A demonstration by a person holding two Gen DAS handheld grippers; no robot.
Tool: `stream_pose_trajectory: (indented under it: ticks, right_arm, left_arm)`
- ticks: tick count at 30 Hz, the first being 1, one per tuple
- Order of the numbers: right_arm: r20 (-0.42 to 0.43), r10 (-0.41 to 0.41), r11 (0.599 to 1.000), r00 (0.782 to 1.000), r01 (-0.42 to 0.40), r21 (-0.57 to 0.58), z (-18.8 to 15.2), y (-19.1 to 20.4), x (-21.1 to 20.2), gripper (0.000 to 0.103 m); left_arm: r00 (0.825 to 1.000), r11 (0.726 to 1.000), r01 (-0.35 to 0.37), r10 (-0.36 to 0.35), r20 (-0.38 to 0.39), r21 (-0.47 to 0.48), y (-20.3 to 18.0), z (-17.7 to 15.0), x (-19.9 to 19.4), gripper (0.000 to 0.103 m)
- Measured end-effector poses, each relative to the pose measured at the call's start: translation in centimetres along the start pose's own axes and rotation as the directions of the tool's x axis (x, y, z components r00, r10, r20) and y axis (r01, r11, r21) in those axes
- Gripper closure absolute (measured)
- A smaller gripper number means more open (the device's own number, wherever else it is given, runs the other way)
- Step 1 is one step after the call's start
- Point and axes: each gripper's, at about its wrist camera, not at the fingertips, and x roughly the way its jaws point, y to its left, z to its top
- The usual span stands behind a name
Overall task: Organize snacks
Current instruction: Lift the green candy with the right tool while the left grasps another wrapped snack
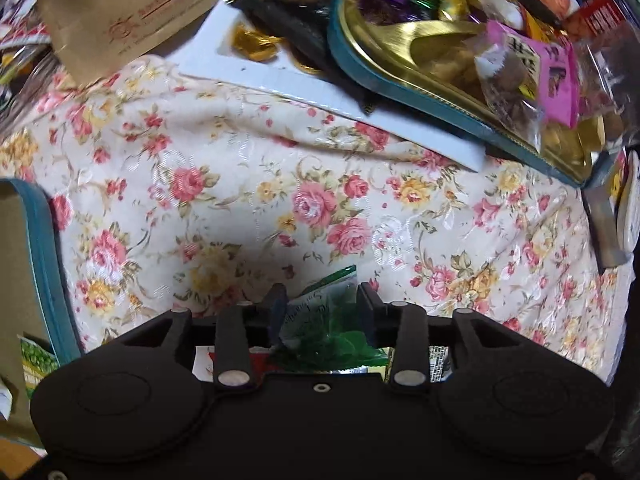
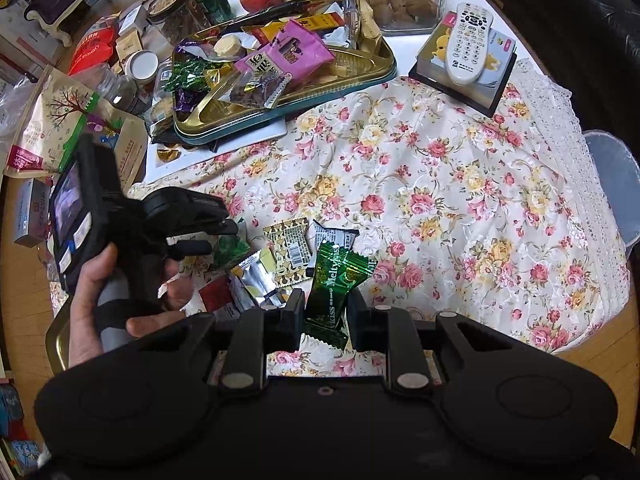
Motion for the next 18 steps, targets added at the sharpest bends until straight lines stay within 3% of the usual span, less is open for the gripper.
stream_pose_trajectory:
  ticks: [3,6,12,18]
  right_arm:
    - [-0.001,-0.005,1.000,1.000,0.005,-0.005,0.0,0.1,0.1,0.080]
    - [-0.005,-0.003,1.000,1.000,0.003,0.001,0.1,-0.1,0.2,0.080]
    - [0.000,-0.016,1.000,1.000,0.016,0.003,0.1,0.0,0.5,0.080]
    - [-0.005,-0.030,1.000,1.000,0.030,0.002,0.1,0.1,0.9,0.080]
  left_arm:
    - [0.999,1.000,-0.002,0.002,-0.051,-0.015,-0.2,-0.6,1.5,0.049]
    - [0.998,0.998,-0.051,0.052,-0.023,0.045,-1.7,-1.4,1.9,0.048]
    - [0.995,0.990,-0.096,0.099,-0.023,0.100,-3.1,-2.3,2.5,0.055]
    - [0.997,1.000,-0.019,0.020,-0.074,0.018,-2.1,-3.1,1.6,0.069]
